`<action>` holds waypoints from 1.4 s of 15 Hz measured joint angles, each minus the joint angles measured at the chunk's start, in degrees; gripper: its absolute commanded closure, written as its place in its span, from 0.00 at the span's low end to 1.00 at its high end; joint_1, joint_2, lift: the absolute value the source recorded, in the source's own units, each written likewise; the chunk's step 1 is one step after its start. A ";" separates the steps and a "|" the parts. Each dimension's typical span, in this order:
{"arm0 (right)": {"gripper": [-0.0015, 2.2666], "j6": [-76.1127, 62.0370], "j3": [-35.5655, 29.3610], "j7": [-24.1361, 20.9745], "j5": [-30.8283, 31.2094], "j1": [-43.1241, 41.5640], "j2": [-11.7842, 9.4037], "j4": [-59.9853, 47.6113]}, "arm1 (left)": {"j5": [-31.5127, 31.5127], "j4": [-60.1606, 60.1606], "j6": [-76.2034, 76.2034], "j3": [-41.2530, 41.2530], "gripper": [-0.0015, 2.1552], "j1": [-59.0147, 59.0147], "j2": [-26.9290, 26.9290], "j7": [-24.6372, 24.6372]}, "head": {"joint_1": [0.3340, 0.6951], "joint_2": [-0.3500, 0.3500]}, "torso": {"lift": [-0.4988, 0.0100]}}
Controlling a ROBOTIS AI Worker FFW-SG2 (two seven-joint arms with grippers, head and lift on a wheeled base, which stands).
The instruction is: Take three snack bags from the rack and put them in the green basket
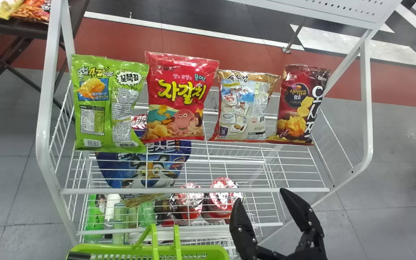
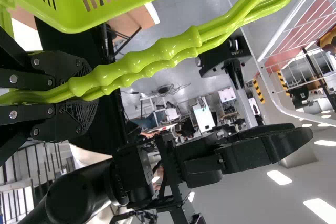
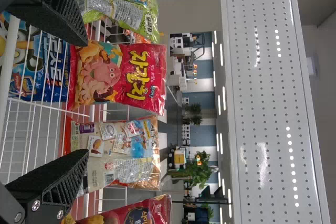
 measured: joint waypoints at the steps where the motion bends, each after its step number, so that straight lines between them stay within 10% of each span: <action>1: 0.04 0.00 0.07 0.00 0.05 -0.08 0.00 0.02 | 0.00 0.00 0.00 0.00 0.98 0.01 0.00 0.11 | 1.00 0.00 | 0.97; 12: 0.04 2.74 0.28 -0.26 0.57 -2.10 -0.09 0.91 | -0.39 -0.39 0.43 -0.73 0.98 -0.19 -0.04 2.93 | 1.00 0.00 | 0.97; 21: 0.06 39.06 12.51 -1.56 5.66 -22.34 -0.11 -4.78 | -2.31 -1.03 -3.00 -4.35 0.99 2.28 0.35 4.54 | 1.00 0.00 | 0.97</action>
